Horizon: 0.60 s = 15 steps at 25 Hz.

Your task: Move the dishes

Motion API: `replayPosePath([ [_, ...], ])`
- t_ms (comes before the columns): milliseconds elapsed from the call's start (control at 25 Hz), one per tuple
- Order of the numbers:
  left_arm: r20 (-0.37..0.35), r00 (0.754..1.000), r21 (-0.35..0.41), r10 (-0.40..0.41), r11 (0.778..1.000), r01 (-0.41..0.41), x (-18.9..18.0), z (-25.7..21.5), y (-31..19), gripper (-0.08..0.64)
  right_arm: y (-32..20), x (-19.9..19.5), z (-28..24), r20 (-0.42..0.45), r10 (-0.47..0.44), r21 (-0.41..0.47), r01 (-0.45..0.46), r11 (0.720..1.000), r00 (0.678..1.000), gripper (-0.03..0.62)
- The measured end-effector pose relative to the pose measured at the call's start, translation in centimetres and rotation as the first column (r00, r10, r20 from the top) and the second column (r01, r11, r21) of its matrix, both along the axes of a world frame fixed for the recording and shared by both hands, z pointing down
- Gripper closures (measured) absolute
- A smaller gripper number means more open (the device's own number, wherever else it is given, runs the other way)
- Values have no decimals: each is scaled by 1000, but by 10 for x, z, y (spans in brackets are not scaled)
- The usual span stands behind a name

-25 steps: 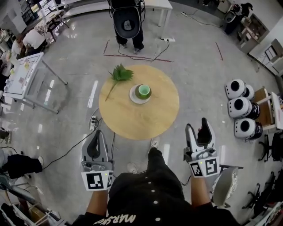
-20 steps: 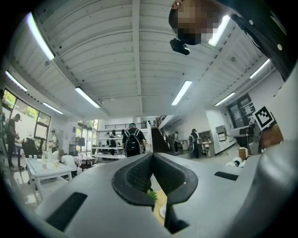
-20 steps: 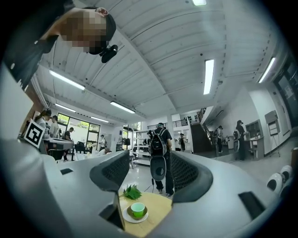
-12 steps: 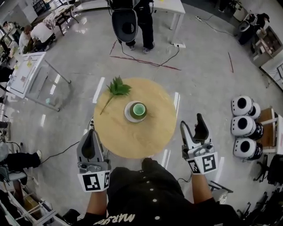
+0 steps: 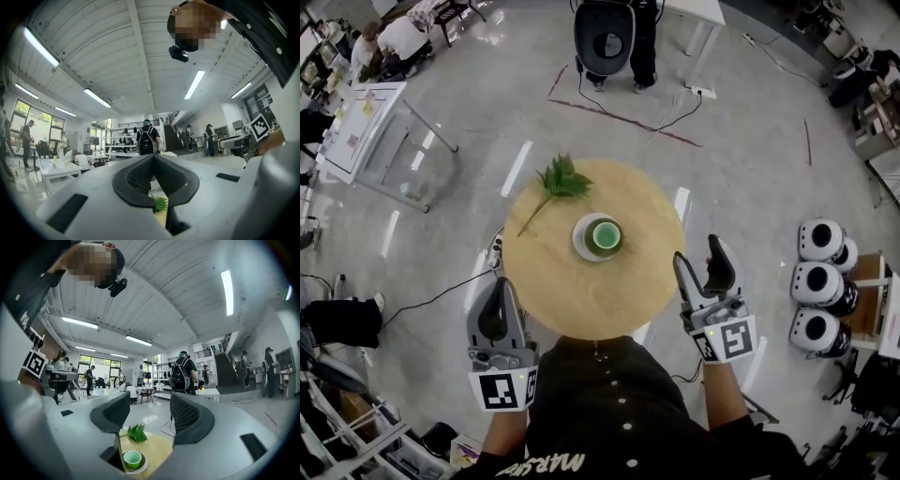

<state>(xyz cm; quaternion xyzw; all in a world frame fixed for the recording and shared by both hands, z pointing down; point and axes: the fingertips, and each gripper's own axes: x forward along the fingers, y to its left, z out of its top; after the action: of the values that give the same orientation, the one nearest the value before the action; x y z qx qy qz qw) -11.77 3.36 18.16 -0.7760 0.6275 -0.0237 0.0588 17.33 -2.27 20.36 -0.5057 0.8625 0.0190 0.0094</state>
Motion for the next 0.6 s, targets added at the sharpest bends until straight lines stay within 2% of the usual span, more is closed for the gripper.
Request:
replayPosePath([
  [160, -20, 1000, -42, 6, 999, -7, -4, 13, -6, 549, -14, -21, 28, -41, -73, -66, 70, 995, 996, 339],
  [280, -26, 1000, -92, 8, 996, -11, -9, 30, -8, 549, -28, -45, 65, -97, -160, -143, 145, 979, 982, 334],
  [360, -23, 1000, -129, 13, 992, -16, -10, 44, -4, 549, -32, -63, 98, -155, -241, -207, 207, 956, 958, 314],
  [480, -23, 1000, -181, 19, 983, -23, -11, 65, 2, 549, -37, -90, 151, -243, -362, -295, 288, 911, 900, 305],
  [600, -33, 999, -230, 17, 973, -24, -10, 86, 4, 549, -47, -109, 197, -267, -428, -368, 319, 873, 864, 305],
])
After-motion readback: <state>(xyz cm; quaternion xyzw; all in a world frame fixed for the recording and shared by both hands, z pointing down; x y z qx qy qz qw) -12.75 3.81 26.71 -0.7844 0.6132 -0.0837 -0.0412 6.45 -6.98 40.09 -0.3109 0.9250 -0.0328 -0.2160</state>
